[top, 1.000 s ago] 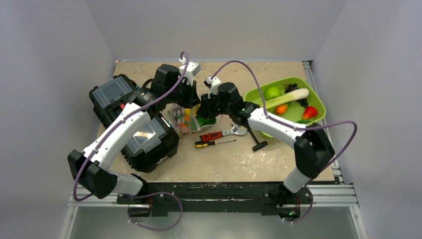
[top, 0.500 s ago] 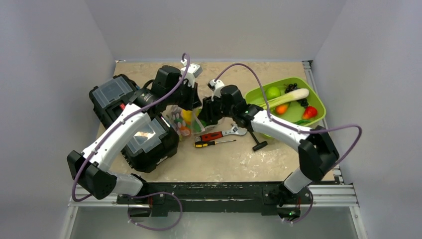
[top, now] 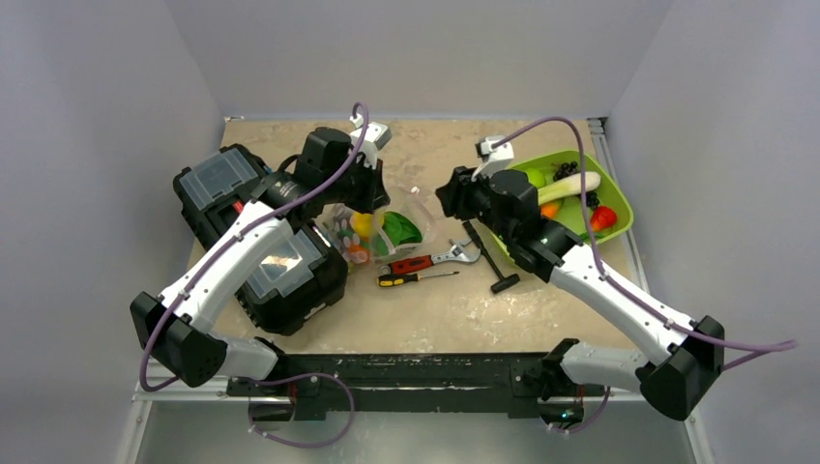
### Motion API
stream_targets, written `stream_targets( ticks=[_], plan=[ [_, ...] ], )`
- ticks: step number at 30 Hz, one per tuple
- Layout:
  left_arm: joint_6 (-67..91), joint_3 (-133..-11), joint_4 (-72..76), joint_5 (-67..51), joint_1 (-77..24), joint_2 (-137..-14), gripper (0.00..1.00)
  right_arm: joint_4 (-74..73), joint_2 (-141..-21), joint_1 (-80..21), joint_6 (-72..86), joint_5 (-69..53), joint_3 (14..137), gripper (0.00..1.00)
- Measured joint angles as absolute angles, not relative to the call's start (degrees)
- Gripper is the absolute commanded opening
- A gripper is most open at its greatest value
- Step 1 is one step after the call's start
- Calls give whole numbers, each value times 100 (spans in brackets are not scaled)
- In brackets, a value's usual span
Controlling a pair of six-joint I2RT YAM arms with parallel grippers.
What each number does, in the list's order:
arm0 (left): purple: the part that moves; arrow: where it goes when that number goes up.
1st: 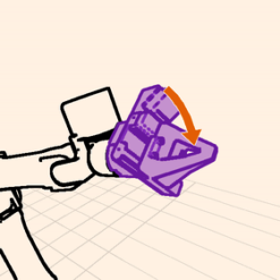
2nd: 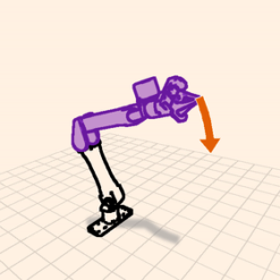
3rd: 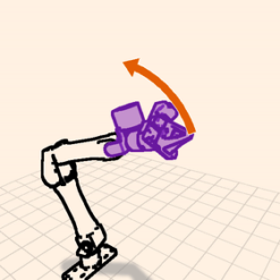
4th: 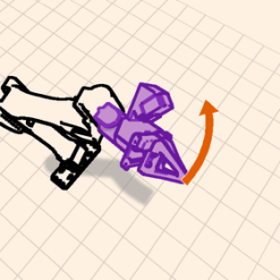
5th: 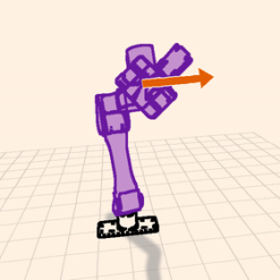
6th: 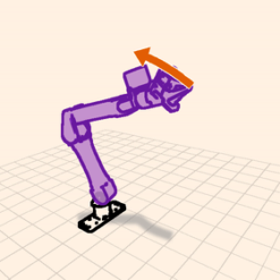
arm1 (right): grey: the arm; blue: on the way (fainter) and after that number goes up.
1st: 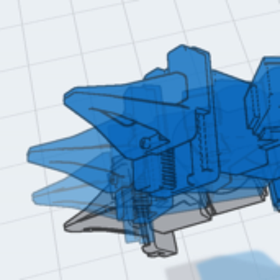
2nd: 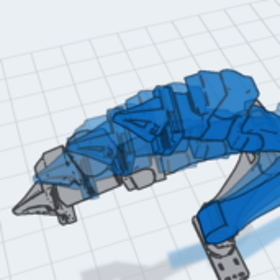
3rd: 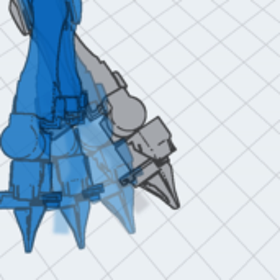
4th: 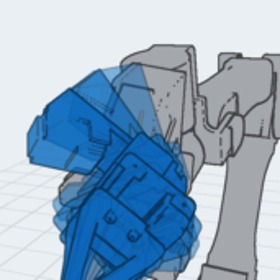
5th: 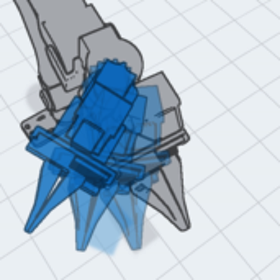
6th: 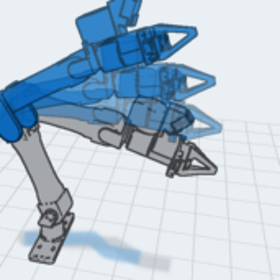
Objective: Place the food in the zip-top bag and seal the zipper
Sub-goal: Pick up the fake fruit from the bin.
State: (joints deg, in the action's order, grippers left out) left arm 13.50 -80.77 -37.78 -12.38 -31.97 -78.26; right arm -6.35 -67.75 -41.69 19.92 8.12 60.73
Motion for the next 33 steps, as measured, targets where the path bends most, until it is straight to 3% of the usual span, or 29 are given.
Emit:
stream_targets(
  ticks=[14,22,27,33],
  plan=[
    [1352,-8077,-3780,-1223,-3197,-7826,0,-1221,-6416,-1570,3476,2401,5127,59],
    [1352,-8077,-3780,-1253,-3197,-7826,0,-1284,-7120,-469,4095,2877,5046,64],
    [1352,-8077,-3782,-1284,-3197,-7824,0,-1337,-8031,478,4158,2783,5284,66],
    [1356,-8077,-3785,-1341,-3194,-7811,0,-1155,-8676,707,4108,1752,5387,68]
  ],
)
